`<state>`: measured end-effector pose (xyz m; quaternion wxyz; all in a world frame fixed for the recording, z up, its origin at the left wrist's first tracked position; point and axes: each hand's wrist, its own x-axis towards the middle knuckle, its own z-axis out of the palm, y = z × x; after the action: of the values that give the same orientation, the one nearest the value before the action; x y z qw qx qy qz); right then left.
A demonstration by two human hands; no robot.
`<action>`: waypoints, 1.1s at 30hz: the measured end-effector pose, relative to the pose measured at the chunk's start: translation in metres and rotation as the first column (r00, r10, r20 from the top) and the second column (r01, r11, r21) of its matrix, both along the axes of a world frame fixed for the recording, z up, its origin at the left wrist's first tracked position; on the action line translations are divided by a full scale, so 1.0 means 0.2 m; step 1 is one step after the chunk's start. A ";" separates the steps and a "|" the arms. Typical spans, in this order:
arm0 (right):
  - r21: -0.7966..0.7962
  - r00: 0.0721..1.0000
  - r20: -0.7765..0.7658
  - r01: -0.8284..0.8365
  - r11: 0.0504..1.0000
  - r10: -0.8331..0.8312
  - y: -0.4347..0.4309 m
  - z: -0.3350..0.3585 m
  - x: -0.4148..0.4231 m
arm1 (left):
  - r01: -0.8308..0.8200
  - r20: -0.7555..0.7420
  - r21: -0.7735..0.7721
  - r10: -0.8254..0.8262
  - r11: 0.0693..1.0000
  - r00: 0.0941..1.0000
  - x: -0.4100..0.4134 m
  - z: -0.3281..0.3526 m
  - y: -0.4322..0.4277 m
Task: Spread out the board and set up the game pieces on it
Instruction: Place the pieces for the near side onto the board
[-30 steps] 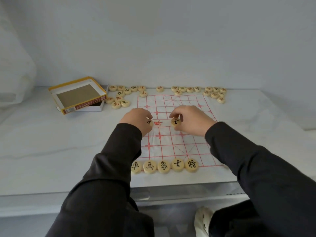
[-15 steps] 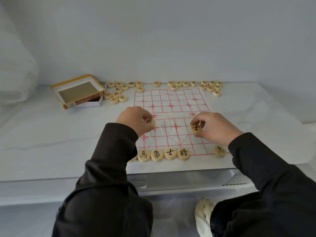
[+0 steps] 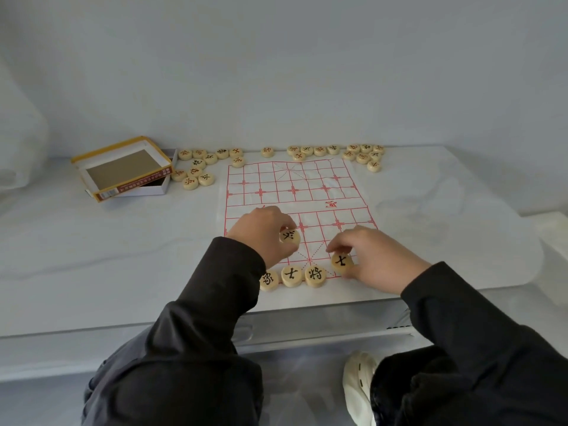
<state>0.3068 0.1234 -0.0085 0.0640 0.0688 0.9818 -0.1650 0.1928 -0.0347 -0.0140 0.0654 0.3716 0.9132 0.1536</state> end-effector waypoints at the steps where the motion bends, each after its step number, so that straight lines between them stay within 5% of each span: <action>1: -0.002 1.000 0.019 -0.007 1.000 0.007 0.00 -0.01 0.00 | 0.006 0.006 -0.009 -0.006 1.000 1.000 0.00 0.00 0.01; 11: -0.023 0.996 0.070 -0.051 0.998 0.052 -0.01 -0.06 -0.02 | 0.000 0.073 -0.086 0.007 0.996 0.997 -0.04 0.00 0.03; 21: -0.070 0.998 0.043 -0.042 0.997 0.045 0.02 -0.06 -0.02 | -0.121 0.275 0.079 0.096 0.989 0.957 -0.04 0.03 0.01; 27: -0.247 0.962 -0.181 0.155 0.956 -0.203 0.10 0.00 -0.08 | -0.180 0.444 0.244 0.056 0.953 0.895 -0.01 0.04 0.05; 33: -0.502 0.957 -0.145 0.149 0.852 -0.253 0.11 0.04 -0.11 | -0.287 0.606 0.379 -0.002 0.880 0.795 0.03 0.06 0.08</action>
<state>0.2841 0.1455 -0.0013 -0.0401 0.1358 0.8973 -0.4182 0.1997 -0.0195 -0.0030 0.2449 0.2379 0.8116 0.4740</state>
